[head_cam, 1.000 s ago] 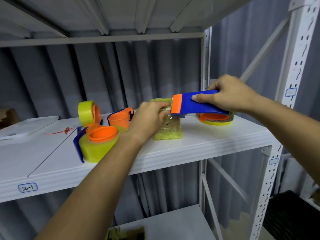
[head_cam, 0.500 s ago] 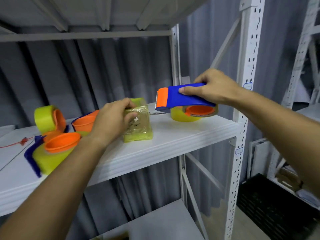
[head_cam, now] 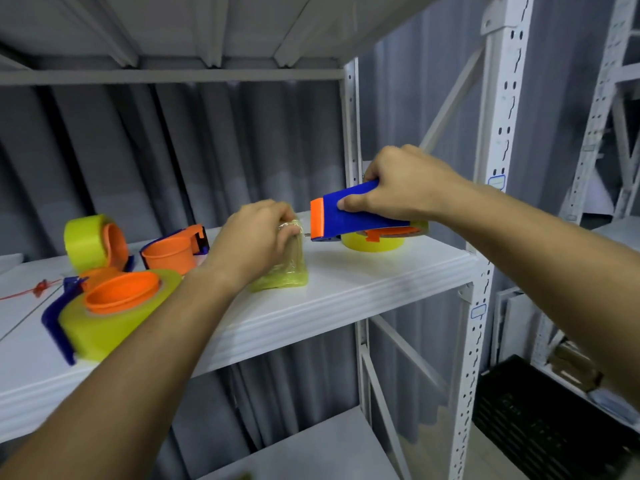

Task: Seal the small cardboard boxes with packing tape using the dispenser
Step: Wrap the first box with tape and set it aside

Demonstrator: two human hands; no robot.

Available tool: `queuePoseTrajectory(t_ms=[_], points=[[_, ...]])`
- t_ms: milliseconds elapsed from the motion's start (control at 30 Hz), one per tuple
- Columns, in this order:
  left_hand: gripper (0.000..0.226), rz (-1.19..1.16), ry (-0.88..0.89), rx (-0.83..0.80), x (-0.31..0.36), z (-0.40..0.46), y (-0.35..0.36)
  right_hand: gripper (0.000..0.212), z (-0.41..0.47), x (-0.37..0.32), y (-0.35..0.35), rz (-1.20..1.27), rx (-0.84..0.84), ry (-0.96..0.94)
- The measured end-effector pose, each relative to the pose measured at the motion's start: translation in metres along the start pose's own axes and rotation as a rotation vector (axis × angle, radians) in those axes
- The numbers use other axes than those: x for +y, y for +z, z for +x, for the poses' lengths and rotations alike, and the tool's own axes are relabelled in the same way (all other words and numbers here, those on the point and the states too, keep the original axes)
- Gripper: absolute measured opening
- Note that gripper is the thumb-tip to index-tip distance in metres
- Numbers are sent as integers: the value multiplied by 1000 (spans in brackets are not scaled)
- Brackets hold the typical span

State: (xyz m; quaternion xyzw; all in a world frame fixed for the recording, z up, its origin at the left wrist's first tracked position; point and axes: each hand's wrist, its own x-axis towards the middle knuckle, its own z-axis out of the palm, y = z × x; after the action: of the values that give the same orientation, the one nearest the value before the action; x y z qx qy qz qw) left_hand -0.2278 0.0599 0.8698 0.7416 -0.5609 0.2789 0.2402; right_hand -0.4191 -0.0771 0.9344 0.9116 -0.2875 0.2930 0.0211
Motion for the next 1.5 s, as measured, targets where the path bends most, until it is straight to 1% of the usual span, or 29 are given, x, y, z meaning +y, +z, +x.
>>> queuePoseTrajectory(t_ms=[67, 133, 233, 300, 400, 500, 567, 600, 633, 667, 733, 800, 867, 933, 1067, 1133, 1200, 1300, 1333, 1400, 1500], points=[[13, -15, -3, 46, 0, -1, 3, 49, 0, -11, 3, -37, -3, 30], [9, -20, -17, 77, 0, -2, 5, 42, 1, -30, 9, -103, 46, 29], [10, -22, -52, 107, -2, -1, 8, 37, 5, -60, 9, -229, 148, -31], [12, 1, -66, 106, -2, 1, 8, 29, 6, -72, 8, -283, 172, -72], [12, -3, -95, 118, 2, 1, 9, 27, 4, -77, 8, -315, 168, -82], [11, -19, -129, 107, 6, 0, 9, 28, 2, -85, 11, -339, 209, -105], [10, -37, -139, 117, 8, -1, 6, 18, 2, -87, 16, -380, 266, -168], [9, -51, -144, 126, 9, -3, 5, 10, 1, -84, 20, -434, 261, -202], [9, -71, -140, 134, 10, -5, 5, 9, -2, -77, 26, -483, 236, -208], [9, -91, -132, 139, 11, -7, 5, 17, -6, -69, 34, -500, 205, -178], [7, -120, -122, 141, 11, -10, 5, 33, -13, -57, 51, -456, 176, -90], [8, -143, -115, 130, 8, -8, 6, 39, -16, -55, 59, -398, 174, -33], [12, -200, -107, 101, 7, -5, 7, 41, -18, -55, 58, -365, 167, -25], [13, -270, -134, 121, 8, -5, 9, 44, -20, -53, 54, -336, 197, -24], [29, -266, -340, 227, 19, -7, 22, 46, -28, -48, 52, -271, 257, -8], [27, -259, -365, 238, 25, -6, 25, 46, -32, -44, 50, -241, 264, 9], [20, -258, -369, 233, 27, -3, 23, 46, -34, -39, 46, -218, 269, 37], [13, -274, -383, 199, 25, 0, 19, 47, -38, -31, 37, -201, 281, 76], [13, -262, -402, 187, 24, 0, 20, 48, -39, -29, 34, -192, 285, 81], [24, -187, -464, 156, 23, -3, 23, 46, -39, -25, 31, -174, 289, 86], [50, -152, -514, 124, 17, -7, 23, 41, -38, -24, 27, -149, 295, 94]])
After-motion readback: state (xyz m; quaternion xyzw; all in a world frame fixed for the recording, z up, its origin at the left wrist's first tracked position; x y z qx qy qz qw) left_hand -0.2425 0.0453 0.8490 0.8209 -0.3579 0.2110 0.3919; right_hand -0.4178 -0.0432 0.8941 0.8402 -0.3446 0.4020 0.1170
